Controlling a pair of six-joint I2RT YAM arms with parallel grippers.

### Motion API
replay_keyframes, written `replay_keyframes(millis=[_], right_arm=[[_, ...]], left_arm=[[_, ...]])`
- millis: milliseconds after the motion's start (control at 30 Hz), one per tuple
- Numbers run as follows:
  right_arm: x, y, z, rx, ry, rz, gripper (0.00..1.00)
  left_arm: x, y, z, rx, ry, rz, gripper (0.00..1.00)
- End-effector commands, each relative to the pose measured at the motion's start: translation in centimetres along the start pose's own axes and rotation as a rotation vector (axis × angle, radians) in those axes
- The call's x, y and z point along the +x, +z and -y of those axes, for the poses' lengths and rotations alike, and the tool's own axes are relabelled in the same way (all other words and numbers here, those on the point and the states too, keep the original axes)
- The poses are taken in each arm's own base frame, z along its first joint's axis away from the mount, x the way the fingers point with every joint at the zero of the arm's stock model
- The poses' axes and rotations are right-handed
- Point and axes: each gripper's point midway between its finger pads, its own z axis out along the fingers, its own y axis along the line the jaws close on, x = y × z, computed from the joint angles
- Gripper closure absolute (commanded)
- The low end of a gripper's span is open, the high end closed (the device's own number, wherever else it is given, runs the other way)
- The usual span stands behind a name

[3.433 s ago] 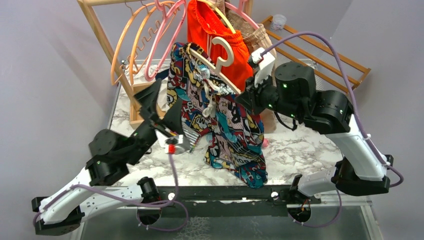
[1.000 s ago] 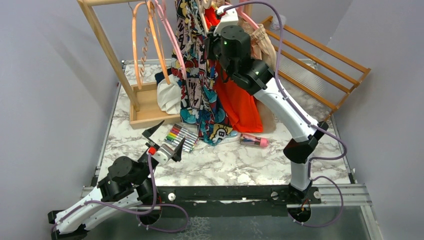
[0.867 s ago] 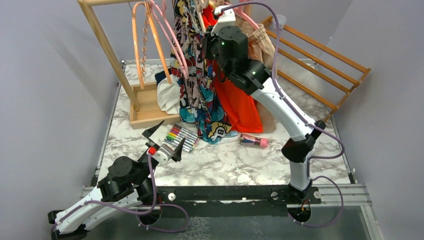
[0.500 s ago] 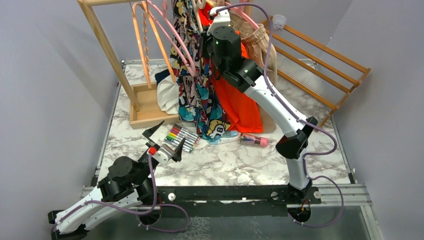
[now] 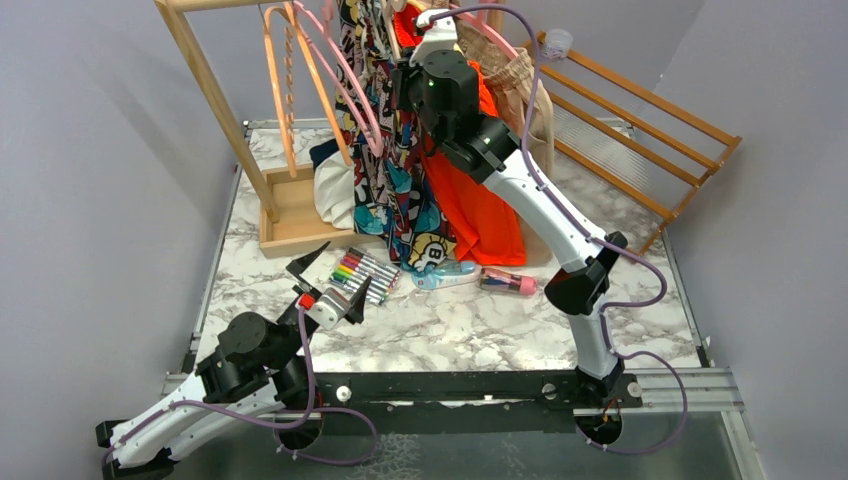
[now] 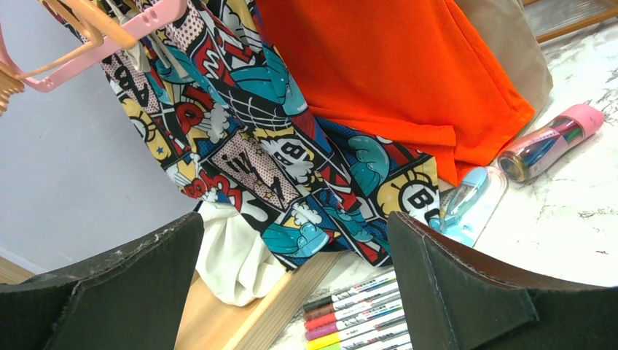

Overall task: Place the shorts on the hanger
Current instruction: Place the hanger at the clothesline.

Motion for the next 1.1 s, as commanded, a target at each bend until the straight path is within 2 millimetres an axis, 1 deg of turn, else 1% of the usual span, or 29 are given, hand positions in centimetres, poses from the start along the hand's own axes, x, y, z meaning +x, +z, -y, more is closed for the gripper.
replay_keyframes(millis=[0,367,667,700,800,867,933,1067], right_arm=[[-3.8,0.4,-0.5,-0.023,0.068,0.128,0.99],[-2.3,1.6,-0.2,-0.021,0.063,0.103,0.99],[-1.8,1.8,-0.6,-0.049,0.061,0.091,0.98],[-1.9,1.7,-0.8,-0.065,0.062,0.089,0.94],[-2.1,1.1,-1.3,-0.098,0.069,0.079,0.76],[-2.2,0.5,-1.5,-0.118,0.073,0.066,0.67],[-2.5,-0.2,-1.6,-0.136,0.076,0.052,0.59],[-3.2,-2.0,-1.4,-0.162,0.071,0.023,0.48]], left_arm=[[-0.3,0.2,0.4,0.019,-0.012,0.017,0.01],[-0.1,0.2,0.5,0.023,-0.005,0.011,0.01],[0.0,0.4,0.8,0.033,0.001,0.003,0.01],[0.1,0.4,0.8,0.034,0.002,0.002,0.01],[0.1,0.4,0.8,0.034,0.002,0.002,0.01],[0.1,0.4,0.8,0.034,0.002,0.002,0.01],[0.1,0.4,0.8,0.035,0.003,0.001,0.01],[0.1,0.4,0.9,0.037,0.004,0.002,0.01]])
